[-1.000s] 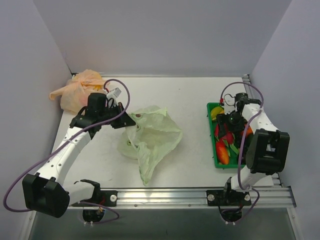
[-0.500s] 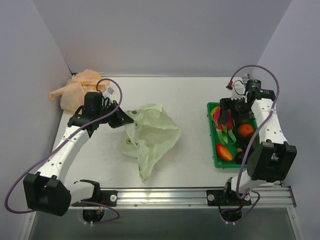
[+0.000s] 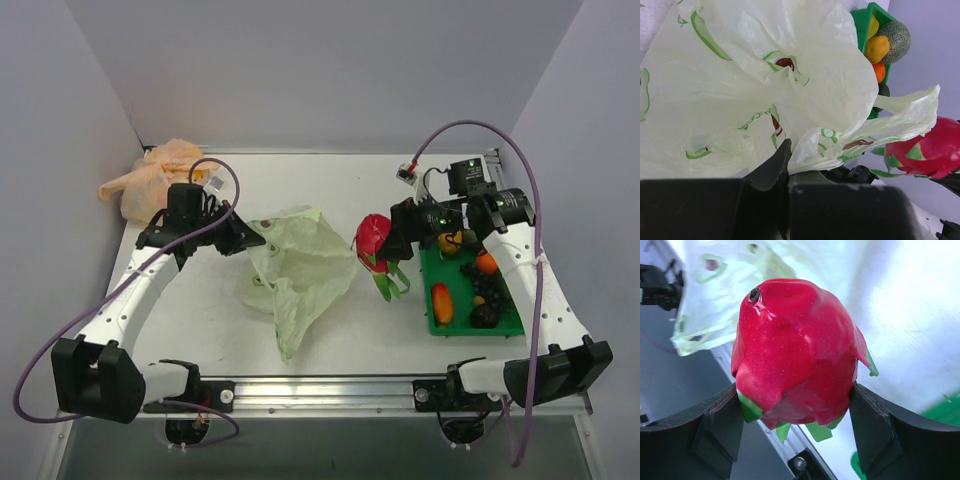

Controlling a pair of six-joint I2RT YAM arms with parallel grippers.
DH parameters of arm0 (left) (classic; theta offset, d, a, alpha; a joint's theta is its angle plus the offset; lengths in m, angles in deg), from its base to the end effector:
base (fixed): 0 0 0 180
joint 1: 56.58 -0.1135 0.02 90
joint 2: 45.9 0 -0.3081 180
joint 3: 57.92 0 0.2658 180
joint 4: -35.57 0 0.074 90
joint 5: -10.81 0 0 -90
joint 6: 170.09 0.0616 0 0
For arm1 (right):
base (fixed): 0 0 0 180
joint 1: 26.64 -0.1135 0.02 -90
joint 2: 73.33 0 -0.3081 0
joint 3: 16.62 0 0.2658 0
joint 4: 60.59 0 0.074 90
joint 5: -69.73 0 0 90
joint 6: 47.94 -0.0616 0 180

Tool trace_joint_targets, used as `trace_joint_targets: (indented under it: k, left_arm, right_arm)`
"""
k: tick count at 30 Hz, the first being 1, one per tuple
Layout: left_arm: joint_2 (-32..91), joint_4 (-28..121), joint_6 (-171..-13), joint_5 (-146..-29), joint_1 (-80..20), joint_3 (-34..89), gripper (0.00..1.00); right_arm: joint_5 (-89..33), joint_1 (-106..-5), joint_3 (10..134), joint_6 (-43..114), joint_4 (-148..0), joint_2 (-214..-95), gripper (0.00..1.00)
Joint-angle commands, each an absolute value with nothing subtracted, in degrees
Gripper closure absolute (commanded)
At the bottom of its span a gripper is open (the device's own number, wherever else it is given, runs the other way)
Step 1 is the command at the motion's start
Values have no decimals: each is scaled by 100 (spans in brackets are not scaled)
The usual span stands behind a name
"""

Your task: Place the fake fruits into the plastic bag and tie a complex knot

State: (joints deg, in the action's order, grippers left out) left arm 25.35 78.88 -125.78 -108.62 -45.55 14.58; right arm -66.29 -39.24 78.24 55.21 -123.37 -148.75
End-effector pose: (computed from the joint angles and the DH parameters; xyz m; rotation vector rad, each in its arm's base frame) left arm 0.2705 -0.0836 0.3255 -0.4519 2.3987 -1.0723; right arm 0.2617 0.1039 0.4200 -0.8719 2.0291 0.9180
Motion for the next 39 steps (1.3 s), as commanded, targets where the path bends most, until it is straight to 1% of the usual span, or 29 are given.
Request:
trace_joint_targets:
  k: [1,5,7,8,9,13,16,24,28,31,32,35,39]
  left_arm:
    - [2617,7753,-12737,-11144,-4612,1542,100]
    - [2697,7498,-12869,-11399,-4639,1462,100]
    - [2723,7507,-12800,-11365,-4647,1524,100]
    - [2723,7498,-12773,-11356,-4639,1585,100]
    - [2732,7498,-12729,-11347,-4647,1611,100]
    - [2723,7489,-12606,-11347,-4647,1717,100]
    - [2714,7455,-12570,-11434,-4639,1709,100]
    - [2662,7314,-12553,-11610,-4638,1594,100]
    - [2600,7270,-12553,-11680,-4638,1568,100]
    - [2538,7235,-12570,-11725,-4630,1463,100]
    - [2530,7243,-12579,-11751,-4638,1393,100]
    - [2512,7234,-12579,-11821,-4630,1313,100]
    - [2635,7235,-12570,-11891,-4630,1321,100]
  right_arm:
    - [-7203,-3991,8386,5095,-12093,-14811,100]
    - [-7458,-4386,9168,5102,-12144,-15216,100]
    - [-7555,-4860,9450,5338,-12363,-15383,100]
    - [-7503,-5035,9451,5453,-12417,-15410,100]
    - [-7416,-5472,9329,5559,-12469,-15436,100]
    - [-6967,-6379,8829,5999,-12628,-15568,100]
    - [-6669,-6680,8730,6087,-12593,-15831,100]
    - [-6923,-6663,9450,5042,-12549,-17044,100]
    - [-6678,-6602,9521,4560,-12471,-17466,100]
    - [-6387,-6470,9530,4129,-12051,-17493,100]
    - [-6186,-6418,9513,3692,-11909,-17476,100]
    - [-6062,-6180,9416,2857,-11381,-17362,100]
    - [-5913,-6188,9468,2161,-11099,-17423,100]
